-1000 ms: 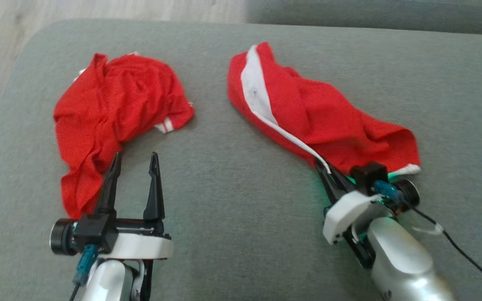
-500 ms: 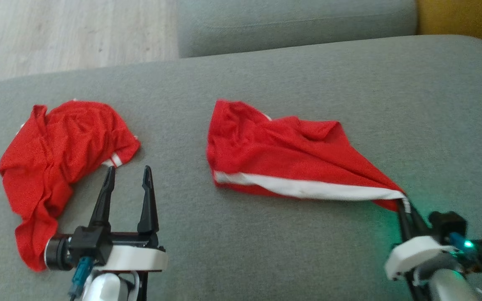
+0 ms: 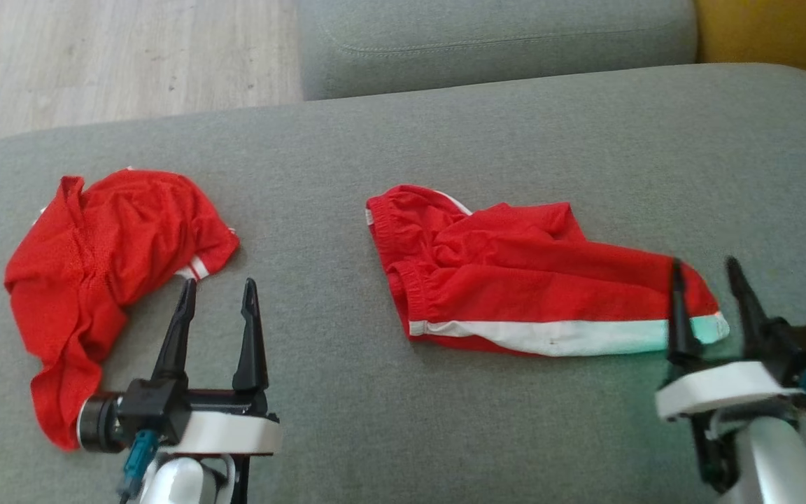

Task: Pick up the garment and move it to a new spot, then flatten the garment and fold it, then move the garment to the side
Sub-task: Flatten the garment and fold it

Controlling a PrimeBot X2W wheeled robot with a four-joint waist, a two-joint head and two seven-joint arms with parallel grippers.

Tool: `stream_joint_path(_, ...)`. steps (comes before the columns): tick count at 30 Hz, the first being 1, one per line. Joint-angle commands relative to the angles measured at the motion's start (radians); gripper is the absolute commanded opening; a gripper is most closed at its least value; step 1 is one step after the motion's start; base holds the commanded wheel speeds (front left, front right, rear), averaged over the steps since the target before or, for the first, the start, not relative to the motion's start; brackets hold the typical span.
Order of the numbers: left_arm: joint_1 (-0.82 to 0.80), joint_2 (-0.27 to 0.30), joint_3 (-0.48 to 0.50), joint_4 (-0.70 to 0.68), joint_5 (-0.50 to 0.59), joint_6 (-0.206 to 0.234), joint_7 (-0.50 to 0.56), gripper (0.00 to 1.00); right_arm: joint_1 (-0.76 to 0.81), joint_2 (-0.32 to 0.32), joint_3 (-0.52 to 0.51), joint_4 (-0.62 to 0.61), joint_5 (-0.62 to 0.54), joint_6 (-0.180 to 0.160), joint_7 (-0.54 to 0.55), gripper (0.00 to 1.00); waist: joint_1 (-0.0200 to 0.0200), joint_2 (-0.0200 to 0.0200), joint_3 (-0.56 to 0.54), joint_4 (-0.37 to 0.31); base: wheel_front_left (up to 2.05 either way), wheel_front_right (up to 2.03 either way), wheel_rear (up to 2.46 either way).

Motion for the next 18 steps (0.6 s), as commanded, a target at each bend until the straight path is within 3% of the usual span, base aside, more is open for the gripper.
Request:
stream_joint_path(1, -0.029, 0.002, 0.027, -0.029, -0.001, 0.000, -0.006, 1.00, -0.007, -0.003, 0.060, -0.066, 0.028, 0.008, -0.014, 1.00, 0.0000, 0.0000, 0.000, 0.005, 0.00, 0.00, 0.00)
stream_joint_path(8, -0.030, 0.002, 0.016, -0.035, -0.009, 0.000, -0.006, 1.00, 0.039, -0.003, 0.158, -0.165, 0.092, 0.008, -0.018, 1.00, 0.0000, 0.0000, -0.001, 0.022, 0.00, 0.00, 0.00)
stream_joint_path(18, -0.024, 0.002, 0.005, -0.042, -0.024, -0.005, -0.006, 1.00, 0.059, -0.003, 0.174, -0.200, 0.126, 0.008, -0.018, 1.00, 0.0000, 0.0000, 0.004, 0.018, 0.00, 0.00, 0.00)
